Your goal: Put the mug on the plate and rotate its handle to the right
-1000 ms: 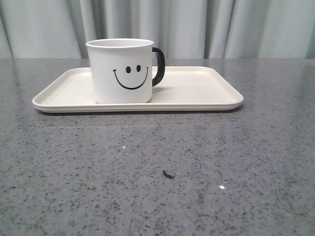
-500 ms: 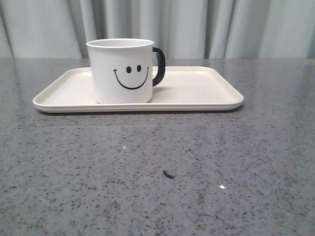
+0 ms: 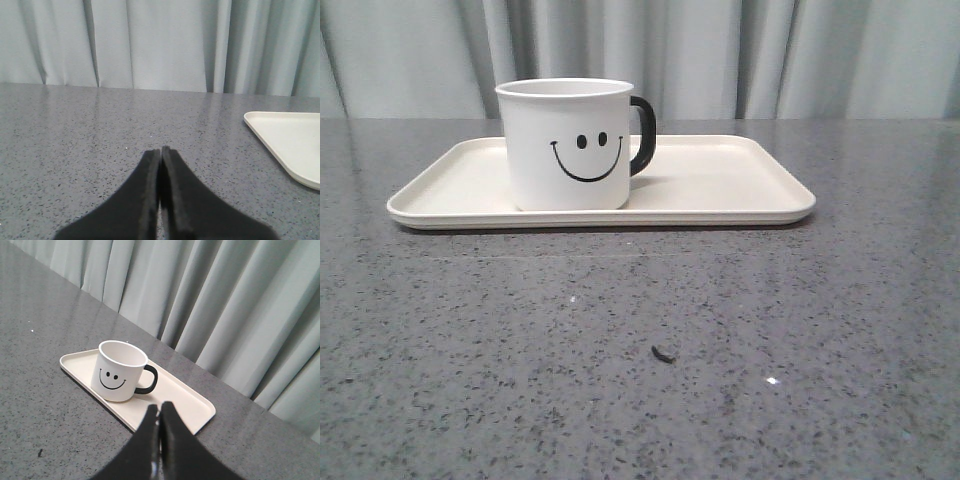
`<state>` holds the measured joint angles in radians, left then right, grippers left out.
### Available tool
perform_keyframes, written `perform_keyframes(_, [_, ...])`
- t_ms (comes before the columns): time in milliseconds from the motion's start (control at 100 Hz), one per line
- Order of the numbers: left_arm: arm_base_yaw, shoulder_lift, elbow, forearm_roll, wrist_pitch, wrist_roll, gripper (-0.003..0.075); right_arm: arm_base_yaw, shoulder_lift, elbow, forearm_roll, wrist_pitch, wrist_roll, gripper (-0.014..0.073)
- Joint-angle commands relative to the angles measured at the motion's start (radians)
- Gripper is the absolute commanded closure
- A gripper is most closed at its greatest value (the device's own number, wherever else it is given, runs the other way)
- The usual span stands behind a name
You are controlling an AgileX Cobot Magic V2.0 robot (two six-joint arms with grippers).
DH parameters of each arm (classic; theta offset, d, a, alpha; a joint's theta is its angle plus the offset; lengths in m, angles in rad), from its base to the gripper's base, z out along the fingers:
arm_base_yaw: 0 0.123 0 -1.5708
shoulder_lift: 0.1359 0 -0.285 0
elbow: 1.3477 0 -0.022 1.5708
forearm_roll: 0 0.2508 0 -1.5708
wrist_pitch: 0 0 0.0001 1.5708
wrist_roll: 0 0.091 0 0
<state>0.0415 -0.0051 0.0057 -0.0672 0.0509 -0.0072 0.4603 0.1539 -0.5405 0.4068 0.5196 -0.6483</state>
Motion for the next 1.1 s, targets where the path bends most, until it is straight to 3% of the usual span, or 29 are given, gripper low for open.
perform_keyframes(0, [0.002, -0.032, 0.004, -0.007, -0.074, 0.0, 0.0739, -0.006, 0.011, -0.02, 0.02, -0.087, 0.001, 0.0654])
perform_keyframes(130, [0.002, -0.032, 0.004, -0.007, -0.074, 0.0, 0.0739, -0.011, 0.024, -0.02, -0.001, -0.152, 0.002, 0.0654])
perform_keyframes(230, [0.002, -0.032, 0.004, -0.007, -0.074, 0.0, 0.0739, -0.036, 0.03, -0.018, -0.088, -0.208, 0.061, 0.0654])
perform_keyframes(360, [0.002, -0.032, 0.004, -0.007, -0.074, 0.0, 0.0739, -0.101, 0.033, 0.033, -0.273, -0.304, 0.337, 0.0654])
perform_keyframes(500, [0.002, -0.032, 0.004, -0.007, -0.074, 0.0, 0.0739, -0.177, 0.032, 0.165, -0.484, -0.52, 0.648, 0.0654])
perform_keyframes(630, [0.002, -0.032, 0.004, -0.007, -0.074, 0.0, 0.0739, -0.244, 0.026, 0.301, -0.641, -0.728, 0.806, 0.0654])
perform_keyframes(820, [0.002, -0.032, 0.004, -0.007, -0.074, 0.0, 0.0739, -0.325, -0.057, 0.448, -0.652, -0.749, 0.833, 0.0654])
perform_keyframes(1010, [0.002, -0.032, 0.004, -0.007, -0.074, 0.0, 0.0739, -0.39, -0.15, 0.563, -0.57, -0.742, 0.833, 0.0654])
perform_keyframes(1090, [0.002, -0.032, 0.004, -0.007, -0.074, 0.0, 0.0739, -0.424, -0.171, 0.566, -0.552, -0.677, 0.828, 0.0654])
